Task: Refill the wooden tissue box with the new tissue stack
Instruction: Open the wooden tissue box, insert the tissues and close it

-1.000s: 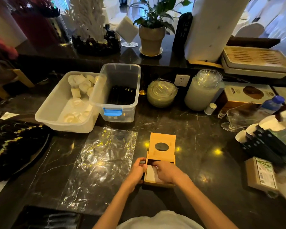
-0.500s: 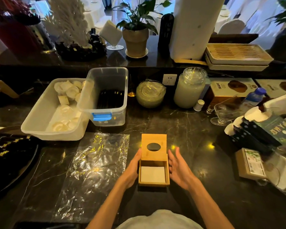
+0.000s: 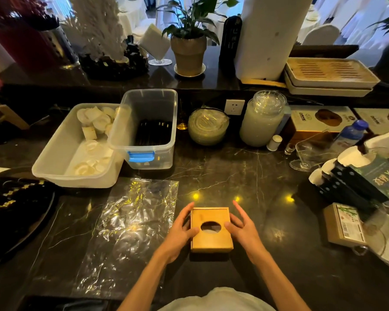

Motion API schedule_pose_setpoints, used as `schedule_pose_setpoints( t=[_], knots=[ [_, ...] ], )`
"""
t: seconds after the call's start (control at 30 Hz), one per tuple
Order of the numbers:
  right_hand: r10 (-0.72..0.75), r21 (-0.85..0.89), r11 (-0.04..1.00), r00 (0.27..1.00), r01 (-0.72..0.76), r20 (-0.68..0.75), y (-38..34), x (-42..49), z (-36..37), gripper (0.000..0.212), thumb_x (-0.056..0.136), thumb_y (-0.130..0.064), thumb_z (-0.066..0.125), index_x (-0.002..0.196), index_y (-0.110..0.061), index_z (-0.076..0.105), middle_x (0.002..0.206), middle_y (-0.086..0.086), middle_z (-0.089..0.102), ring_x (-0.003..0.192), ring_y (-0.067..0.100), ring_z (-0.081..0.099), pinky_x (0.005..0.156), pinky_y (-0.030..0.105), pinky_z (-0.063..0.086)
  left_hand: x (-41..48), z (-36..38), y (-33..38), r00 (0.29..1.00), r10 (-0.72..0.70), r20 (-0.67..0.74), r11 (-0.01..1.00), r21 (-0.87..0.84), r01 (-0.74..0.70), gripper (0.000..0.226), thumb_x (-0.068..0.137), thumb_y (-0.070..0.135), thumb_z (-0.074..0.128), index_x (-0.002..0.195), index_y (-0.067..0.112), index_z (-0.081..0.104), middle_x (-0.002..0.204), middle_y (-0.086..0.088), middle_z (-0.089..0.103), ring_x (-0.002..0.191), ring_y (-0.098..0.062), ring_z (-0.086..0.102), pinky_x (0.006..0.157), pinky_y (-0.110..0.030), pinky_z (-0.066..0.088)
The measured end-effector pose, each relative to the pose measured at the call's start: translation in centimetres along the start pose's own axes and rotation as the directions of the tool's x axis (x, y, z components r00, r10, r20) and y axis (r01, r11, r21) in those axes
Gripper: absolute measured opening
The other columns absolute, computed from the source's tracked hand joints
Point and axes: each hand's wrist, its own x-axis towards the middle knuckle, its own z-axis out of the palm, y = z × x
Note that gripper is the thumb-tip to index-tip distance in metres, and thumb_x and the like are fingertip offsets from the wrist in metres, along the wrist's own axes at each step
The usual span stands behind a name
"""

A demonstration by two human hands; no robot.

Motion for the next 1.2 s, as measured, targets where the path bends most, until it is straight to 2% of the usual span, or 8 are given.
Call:
schedule_pose_setpoints(
  t=[0.17,0.3,0.53,0.73,0.83,0.9,1.03,1.2],
  knots=[
    [-0.017,-0.099,0.995,0.999,0.013,-0.04,0.1,-0.4,0.9,0.068,0.093,-0.006,0.059,0.15,-0.027,0.028,0.149,0.005,0.044,0.127,0.011,0.05,0.089,0.023,0.051,-0.6,0.7,0.0,0.995,0.011,-0.098,0.999,0.05,-0.006,0.103,0.081,0.01,0.073,0.151,0.039,0.003,0.155,0.003,0.023,0.142,-0.019,0.029,0.098,-0.029,0.047],
    [0.047,-0.15,0.988,0.997,-0.036,0.066,0.2,-2.1,0.9,0.06,0.092,-0.041,0.058,0.143,-0.049,0.028,0.136,-0.013,0.052,0.114,0.006,0.057,0.094,0.032,0.054,-1.9,1.7,-1.8,0.99,-0.109,-0.089,0.994,0.016,0.111,0.088,0.081,0.035,0.071,0.146,0.05,0.012,0.15,0.013,0.034,0.131,-0.012,0.043,0.098,-0.03,0.048],
    [0.023,-0.299,0.954,0.999,-0.011,0.038,-4.8,2.4,1.1,0.08,0.09,0.004,0.052,0.152,-0.034,0.02,0.143,-0.005,0.046,0.129,0.017,0.046,0.107,0.048,0.044,3.5,1.6,3.9,0.997,-0.065,-0.029,0.976,0.208,0.069,0.087,0.083,-0.008,0.048,0.14,0.051,0.019,0.126,0.017,0.053,0.111,-0.002,0.055,0.076,-0.018,0.049],
    [-0.05,-0.326,0.943,0.998,0.06,0.04,-13.3,13.2,1.0,0.085,0.083,0.015,0.045,0.153,-0.024,0.019,0.145,0.001,0.046,0.124,0.017,0.048,0.098,0.035,0.046,13.4,1.0,13.0,0.997,0.065,-0.045,0.944,0.326,-0.047,0.069,0.082,-0.016,0.043,0.139,0.021,0.027,0.135,-0.009,0.046,0.125,-0.024,0.045,0.102,-0.038,0.039],
    [-0.009,-0.317,0.948,0.999,0.019,0.035,-14.8,16.9,0.9,0.085,0.082,0.013,0.044,0.152,-0.029,0.022,0.138,0.011,0.054,0.098,0.02,0.06,0.054,0.024,0.051,17.1,0.4,14.5,0.998,0.033,-0.062,0.936,0.352,-0.009,0.07,0.082,-0.016,0.039,0.141,0.018,0.027,0.137,-0.016,0.046,0.128,-0.032,0.044,0.109,-0.05,0.037],
    [0.034,-0.319,0.948,0.999,-0.022,0.033,-15.0,18.4,0.9,0.085,0.083,0.011,0.044,0.151,-0.034,0.022,0.134,0.012,0.056,0.083,0.017,0.06,0.041,0.018,0.045,18.6,0.0,14.5,0.997,0.001,-0.071,0.936,0.351,0.024,0.07,0.082,-0.015,0.039,0.142,0.019,0.027,0.138,-0.016,0.046,0.128,-0.031,0.044,0.109,-0.052,0.038],
    [0.08,-0.351,0.934,0.996,-0.065,0.029,-13.5,20.0,0.4,0.083,0.084,0.008,0.045,0.151,-0.035,0.021,0.13,0.007,0.056,0.088,0.015,0.06,0.045,0.017,0.048,19.8,-0.4,12.9,0.997,-0.04,-0.068,0.94,0.337,0.061,0.071,0.082,-0.013,0.041,0.139,0.026,0.025,0.138,-0.011,0.044,0.128,-0.029,0.044,0.108,-0.049,0.039],
    [0.127,-0.346,0.932,0.991,-0.105,0.042,-13.0,20.7,-0.1,0.082,0.09,0.002,0.048,0.152,-0.039,0.013,0.147,0.006,0.044,0.107,0.021,0.058,0.071,0.034,0.058,20.1,-0.7,12.7,0.997,-0.039,-0.064,0.932,0.357,0.06,0.072,0.085,-0.011,0.044,0.145,0.022,0.02,0.141,-0.014,0.042,0.13,-0.029,0.043,0.111,-0.053,0.036]
  ],
)
